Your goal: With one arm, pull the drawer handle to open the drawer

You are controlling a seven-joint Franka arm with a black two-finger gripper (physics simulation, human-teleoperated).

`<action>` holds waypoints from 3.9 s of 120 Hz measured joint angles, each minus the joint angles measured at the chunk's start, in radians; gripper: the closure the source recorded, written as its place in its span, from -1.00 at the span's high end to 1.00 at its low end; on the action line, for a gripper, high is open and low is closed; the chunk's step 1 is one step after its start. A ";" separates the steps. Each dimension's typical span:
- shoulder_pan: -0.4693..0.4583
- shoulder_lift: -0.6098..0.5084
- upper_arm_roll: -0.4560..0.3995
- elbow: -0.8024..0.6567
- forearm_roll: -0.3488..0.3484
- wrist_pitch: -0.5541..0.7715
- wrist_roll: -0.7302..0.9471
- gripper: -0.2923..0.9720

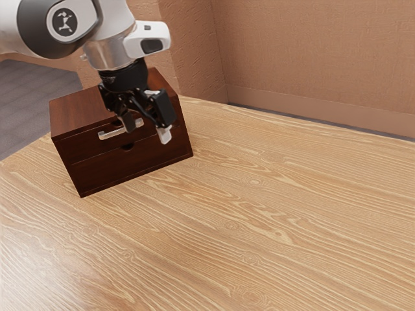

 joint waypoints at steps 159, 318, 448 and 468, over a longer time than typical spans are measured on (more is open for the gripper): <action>0.259 0.123 0.042 -0.001 0.115 0.360 0.488 0.54; 0.398 0.308 -0.045 0.015 0.138 0.530 0.829 0.54; 0.414 0.318 -0.043 -0.044 0.133 0.626 0.874 0.19; 0.414 0.327 -0.043 -0.046 0.131 0.634 0.875 0.15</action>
